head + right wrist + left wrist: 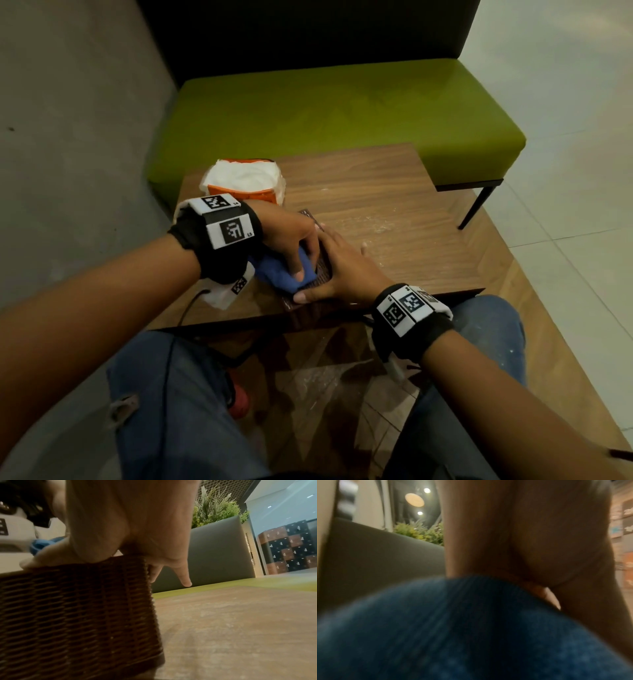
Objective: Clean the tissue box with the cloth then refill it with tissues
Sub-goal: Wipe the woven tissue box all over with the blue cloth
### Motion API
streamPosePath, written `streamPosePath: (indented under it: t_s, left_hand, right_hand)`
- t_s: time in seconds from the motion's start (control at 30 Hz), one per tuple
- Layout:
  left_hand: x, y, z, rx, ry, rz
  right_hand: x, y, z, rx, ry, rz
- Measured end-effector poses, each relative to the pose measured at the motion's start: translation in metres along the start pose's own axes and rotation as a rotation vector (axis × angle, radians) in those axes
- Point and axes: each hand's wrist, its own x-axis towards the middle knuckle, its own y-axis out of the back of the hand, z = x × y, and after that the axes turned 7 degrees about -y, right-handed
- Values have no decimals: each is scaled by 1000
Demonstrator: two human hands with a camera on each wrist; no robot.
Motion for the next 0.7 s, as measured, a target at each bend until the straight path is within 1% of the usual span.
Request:
streamPosePath:
  t_s: [0.03, 0.07, 0.13, 0.2, 0.27, 0.33, 0.37, 0.4, 0.47, 0.57, 0.7]
  left_hand:
    - [1, 1, 0, 42, 7, -5]
    - [2, 0, 0, 97, 13, 22]
    - [5, -8, -1, 200, 15, 123]
    - [7, -18, -5, 219, 23, 242]
    - [6, -29, -13, 147, 63, 390]
    - [2, -40, -20, -2, 86, 552]
    - [2, -44, -21, -47, 75, 607]
    - [1, -46, -20, -49, 46, 633]
    - [0, -50, -17, 13, -8, 595]
    - [-5, -48, -16, -24, -74, 509]
    - [-5, -47, -20, -60, -115, 514]
  right_hand:
    - [1, 4, -1, -14, 8, -17]
    - [2, 8, -2, -35, 12, -35]
    - [3, 15, -6, -92, 12, -46]
    - [-4, 13, -10, -116, -21, 23]
    - [-16, 2, -14, -55, -91, 95]
    - [-26, -15, -21, 40, -168, 101]
    - [-27, -24, -23, 61, -186, 124]
    - [-26, -30, -23, 68, -190, 163]
    - [-18, -34, -19, 57, -161, 208]
    - [-11, -28, -14, -16, -96, 186]
    - [-9, -21, -10, -41, -63, 186]
